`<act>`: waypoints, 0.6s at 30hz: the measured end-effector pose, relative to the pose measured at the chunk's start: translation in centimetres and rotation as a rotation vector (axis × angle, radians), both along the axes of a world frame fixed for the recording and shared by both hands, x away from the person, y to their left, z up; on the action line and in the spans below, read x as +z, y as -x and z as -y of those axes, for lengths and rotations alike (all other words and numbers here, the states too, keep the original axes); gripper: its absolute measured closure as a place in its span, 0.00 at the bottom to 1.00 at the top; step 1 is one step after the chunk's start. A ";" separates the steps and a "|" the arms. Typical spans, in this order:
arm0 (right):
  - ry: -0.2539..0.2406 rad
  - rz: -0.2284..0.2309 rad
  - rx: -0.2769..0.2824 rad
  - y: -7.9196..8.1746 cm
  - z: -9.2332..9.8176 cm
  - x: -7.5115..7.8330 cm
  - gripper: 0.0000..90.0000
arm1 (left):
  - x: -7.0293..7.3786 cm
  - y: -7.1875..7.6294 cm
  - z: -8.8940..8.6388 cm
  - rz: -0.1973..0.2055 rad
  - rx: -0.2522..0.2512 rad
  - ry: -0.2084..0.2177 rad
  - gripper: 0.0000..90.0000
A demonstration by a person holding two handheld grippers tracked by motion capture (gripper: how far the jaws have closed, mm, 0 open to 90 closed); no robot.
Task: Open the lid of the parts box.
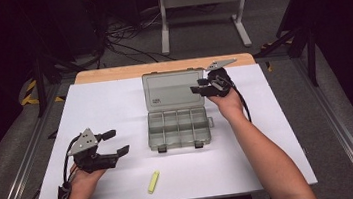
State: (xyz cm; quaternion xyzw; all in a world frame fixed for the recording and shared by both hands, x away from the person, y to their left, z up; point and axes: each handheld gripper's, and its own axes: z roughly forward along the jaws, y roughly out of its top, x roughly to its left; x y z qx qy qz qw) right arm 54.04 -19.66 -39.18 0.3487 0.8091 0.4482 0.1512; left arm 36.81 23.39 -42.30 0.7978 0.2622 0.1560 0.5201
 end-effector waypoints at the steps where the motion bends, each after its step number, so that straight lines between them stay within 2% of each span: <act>1: 0.001 -0.004 -0.003 0.0 -0.1 -0.1 0.54 | 0.0 0.0 0.0 0.005 0.001 -0.003 0.27; 7: 0.013 -0.032 -0.022 -0.3 -0.3 -0.8 0.43 | 0.1 0.0 -0.1 0.016 0.006 -0.007 0.27; 18: 0.018 -0.073 -0.027 -0.6 -0.3 -1.6 0.39 | 0.1 0.0 -0.1 0.014 0.006 -0.007 0.27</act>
